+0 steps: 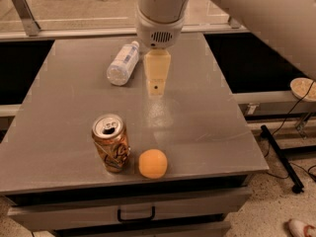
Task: Pick blue plastic bottle
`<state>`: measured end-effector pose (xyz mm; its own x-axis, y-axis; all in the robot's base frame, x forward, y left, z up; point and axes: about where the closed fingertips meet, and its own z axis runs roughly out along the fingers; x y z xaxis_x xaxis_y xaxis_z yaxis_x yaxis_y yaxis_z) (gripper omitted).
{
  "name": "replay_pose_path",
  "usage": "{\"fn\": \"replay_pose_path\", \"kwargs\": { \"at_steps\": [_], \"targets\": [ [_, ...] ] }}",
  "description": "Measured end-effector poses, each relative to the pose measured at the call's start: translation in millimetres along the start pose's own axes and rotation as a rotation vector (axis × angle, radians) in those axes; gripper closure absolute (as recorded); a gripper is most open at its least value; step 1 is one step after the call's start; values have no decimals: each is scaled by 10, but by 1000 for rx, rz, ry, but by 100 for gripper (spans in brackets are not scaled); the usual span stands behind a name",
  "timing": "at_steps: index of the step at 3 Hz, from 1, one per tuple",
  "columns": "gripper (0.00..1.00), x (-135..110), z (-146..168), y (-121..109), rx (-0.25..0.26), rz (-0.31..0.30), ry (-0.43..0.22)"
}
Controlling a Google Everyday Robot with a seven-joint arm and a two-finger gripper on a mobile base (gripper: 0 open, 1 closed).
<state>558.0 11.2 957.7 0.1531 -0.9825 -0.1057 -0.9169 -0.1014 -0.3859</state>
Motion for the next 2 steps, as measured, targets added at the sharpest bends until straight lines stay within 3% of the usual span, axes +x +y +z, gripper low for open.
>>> {"fn": "replay_pose_path", "kwargs": {
  "at_steps": [1,2],
  "targets": [
    [0,-7,211,-292,41,-116,10],
    [0,-5,216,-291,40,-198,12]
  ]
}}
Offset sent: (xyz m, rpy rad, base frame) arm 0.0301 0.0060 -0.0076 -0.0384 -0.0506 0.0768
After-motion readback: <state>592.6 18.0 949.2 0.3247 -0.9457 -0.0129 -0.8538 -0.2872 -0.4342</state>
